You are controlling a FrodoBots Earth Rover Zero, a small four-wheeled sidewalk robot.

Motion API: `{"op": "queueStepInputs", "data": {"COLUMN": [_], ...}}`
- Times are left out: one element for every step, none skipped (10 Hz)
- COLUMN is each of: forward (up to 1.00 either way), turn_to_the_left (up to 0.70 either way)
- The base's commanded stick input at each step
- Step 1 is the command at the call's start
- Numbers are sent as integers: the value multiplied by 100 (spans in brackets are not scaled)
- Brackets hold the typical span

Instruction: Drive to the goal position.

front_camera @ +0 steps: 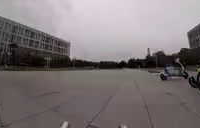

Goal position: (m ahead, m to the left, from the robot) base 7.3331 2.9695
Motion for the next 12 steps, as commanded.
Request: {"op": "queueStepInputs", "data": {"forward": [70, 70, 70, 70, 70, 70, 70, 70, 70, 70, 70, 70], "turn_to_the_left": [0, 0, 0, 0, 0, 0, 0, 0, 0, -34, -23, -6]}}
